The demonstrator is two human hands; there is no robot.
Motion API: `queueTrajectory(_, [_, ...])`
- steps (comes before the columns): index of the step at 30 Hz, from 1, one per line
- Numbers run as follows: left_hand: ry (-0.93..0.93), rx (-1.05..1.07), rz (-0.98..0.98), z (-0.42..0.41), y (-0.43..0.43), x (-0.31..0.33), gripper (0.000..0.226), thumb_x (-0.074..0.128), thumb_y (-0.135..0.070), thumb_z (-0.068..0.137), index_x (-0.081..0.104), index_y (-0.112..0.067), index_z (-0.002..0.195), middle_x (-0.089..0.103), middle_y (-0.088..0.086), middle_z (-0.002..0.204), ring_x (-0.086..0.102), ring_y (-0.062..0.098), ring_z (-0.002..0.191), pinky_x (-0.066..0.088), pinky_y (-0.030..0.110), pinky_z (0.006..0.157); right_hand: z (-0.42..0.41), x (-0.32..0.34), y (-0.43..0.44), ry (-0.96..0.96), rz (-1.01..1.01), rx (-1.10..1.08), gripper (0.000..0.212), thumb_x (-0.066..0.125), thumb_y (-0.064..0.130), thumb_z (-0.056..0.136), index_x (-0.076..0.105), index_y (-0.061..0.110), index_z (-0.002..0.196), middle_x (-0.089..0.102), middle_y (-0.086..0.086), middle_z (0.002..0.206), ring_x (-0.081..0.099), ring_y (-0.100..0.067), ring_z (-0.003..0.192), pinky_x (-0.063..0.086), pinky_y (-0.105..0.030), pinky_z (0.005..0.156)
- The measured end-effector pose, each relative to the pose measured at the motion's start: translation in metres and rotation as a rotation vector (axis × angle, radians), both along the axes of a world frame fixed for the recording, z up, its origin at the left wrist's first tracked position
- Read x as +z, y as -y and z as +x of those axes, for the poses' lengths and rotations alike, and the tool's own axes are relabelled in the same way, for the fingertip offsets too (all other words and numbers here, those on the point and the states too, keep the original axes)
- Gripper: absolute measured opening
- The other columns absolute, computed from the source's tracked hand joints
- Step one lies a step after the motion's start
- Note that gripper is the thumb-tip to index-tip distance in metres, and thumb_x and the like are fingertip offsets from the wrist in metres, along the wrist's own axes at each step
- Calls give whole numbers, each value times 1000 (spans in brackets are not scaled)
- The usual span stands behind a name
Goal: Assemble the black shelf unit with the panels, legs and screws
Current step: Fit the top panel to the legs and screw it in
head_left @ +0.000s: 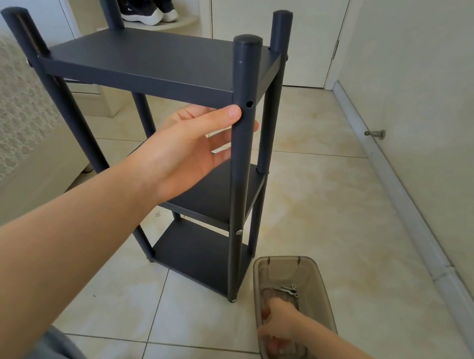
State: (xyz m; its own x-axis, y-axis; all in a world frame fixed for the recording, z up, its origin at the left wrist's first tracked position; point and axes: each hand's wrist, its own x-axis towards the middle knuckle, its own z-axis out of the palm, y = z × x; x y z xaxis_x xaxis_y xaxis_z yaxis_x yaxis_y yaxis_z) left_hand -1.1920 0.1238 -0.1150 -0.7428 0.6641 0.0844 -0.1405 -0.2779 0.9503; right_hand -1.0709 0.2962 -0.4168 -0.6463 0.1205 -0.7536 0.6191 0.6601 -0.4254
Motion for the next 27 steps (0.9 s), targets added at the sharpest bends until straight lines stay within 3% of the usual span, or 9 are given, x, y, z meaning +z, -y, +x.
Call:
queueTrajectory(4, [-11,-7,-7,1,1,1,17,64,-22,84,78,-21,76,74,1,98,67,22,112,54,32,90,-6,4,1,26,-168,2,18,63,16,94,62,6,108,70,-7,94,71,-19,75,60,-25,68])
queueTrajectory(7, [-5,-8,-1,0,1,1,16,64,-22,84,78,-20,76,74,1,98,67,22,112,54,31,89,-10,2,-7,-57,-10,24,11,58,10,93,69,8,89,69,-5,80,71,-20,78,56,-21,60])
queueTrajectory(9, [-9,-16,2,0,1,0,15,64,-22,84,77,-19,77,74,2,98,67,21,111,54,31,88,-13,-4,-16,-68,117,34,13,55,6,91,68,7,88,64,-4,75,67,-22,77,55,-25,63])
queueTrajectory(12, [-22,-17,-1,0,1,0,17,64,-22,85,78,-20,76,74,1,98,66,21,112,54,32,90,-11,-9,-26,-13,231,52,22,53,8,95,60,2,114,59,-8,91,60,-23,82,49,-24,61])
queueTrajectory(17, [-50,-7,-12,-1,-1,-1,21,62,-23,85,79,-22,72,74,-3,96,66,21,112,54,34,92,-6,-34,-25,54,276,124,36,49,18,100,50,1,131,57,-15,132,58,-28,117,47,-27,88])
queueTrajectory(23, [-45,-8,0,-1,-1,-2,28,59,-21,93,78,-24,72,73,-6,95,66,19,112,53,32,88,-10,-46,-19,55,291,132,40,41,16,102,46,-2,137,50,-16,141,52,-30,126,42,-32,101])
queueTrajectory(27, [-53,-7,-9,-1,-2,-3,32,57,-22,93,78,-25,68,73,-8,95,66,18,112,52,33,91,-16,-53,-22,55,343,154,38,42,13,101,43,2,138,50,-16,140,53,-28,124,44,-31,98])
